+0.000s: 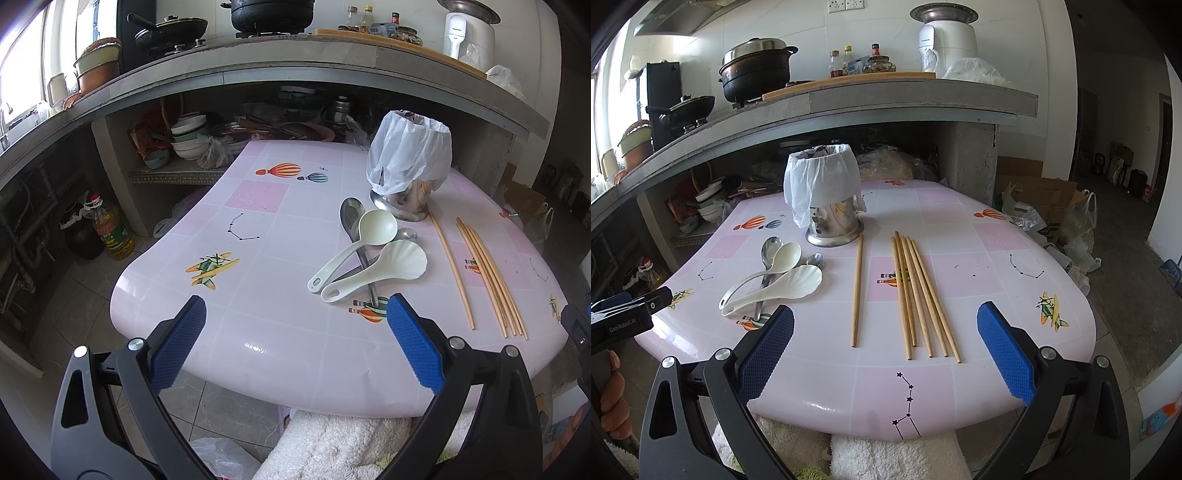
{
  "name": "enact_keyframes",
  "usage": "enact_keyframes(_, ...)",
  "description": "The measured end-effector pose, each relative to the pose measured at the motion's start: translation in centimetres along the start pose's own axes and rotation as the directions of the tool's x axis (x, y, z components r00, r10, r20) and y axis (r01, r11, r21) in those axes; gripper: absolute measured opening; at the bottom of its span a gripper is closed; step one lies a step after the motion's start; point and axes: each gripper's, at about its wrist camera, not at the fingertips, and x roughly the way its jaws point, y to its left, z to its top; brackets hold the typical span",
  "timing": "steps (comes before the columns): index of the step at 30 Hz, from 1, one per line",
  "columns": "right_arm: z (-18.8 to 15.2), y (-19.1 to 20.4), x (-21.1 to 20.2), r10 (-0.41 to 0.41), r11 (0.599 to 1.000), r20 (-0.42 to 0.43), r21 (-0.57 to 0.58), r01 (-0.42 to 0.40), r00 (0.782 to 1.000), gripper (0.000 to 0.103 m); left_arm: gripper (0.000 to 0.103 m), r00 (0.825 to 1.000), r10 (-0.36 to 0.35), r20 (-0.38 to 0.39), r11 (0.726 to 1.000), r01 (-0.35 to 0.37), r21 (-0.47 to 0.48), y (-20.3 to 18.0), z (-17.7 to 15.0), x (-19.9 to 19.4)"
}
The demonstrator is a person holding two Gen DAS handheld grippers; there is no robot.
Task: Organize utensils
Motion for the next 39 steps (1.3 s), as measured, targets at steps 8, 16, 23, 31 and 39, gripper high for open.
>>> enact_keyframes(8, -0.1, 0.0, 0.1, 0.0, 1.0, -0.003, 0.002, 0.0, 1.0, 0.097, 0.095, 1.0, 0.001, 0.001, 1.0, -0.001, 0.001, -0.1, -0.1, 0.0)
enact_keyframes(16, 0.0, 0.0, 0.1, 0.001, 1.0, -0.005, 0.002, -0.001, 1.0, 0.097, 0.095, 1.0, 0.0, 0.0, 1.0, 0.0, 0.0, -0.1, -0.1, 0.0)
enact_keyframes(23, -0.1, 0.0, 0.1, 0.002, 1.0, -0.006, 0.003, -0.002, 1.0, 0.097, 0.095, 1.0, 0.0, 0.0, 1.0, 0.0, 0.001, -0.1, -0.1, 0.0)
enact_keyframes(31, -0.3, 0.1, 0.3, 0.004, 1.0, -0.017, 0.007, -0.004, 1.0, 0.097, 0.095, 1.0, -0.006, -0.012, 1.0, 0.006, 0.007, -0.8, -0.8, 0.6)
enact_keyframes(39, -0.3, -0.1, 0.8, 0.001, 1.0, -0.029, 0.02, 0.0, 1.0, 0.097, 0.095, 1.0, -0.002, -0.024, 1.0, 0.002, 0.006, -0.4, -0.6, 1.1)
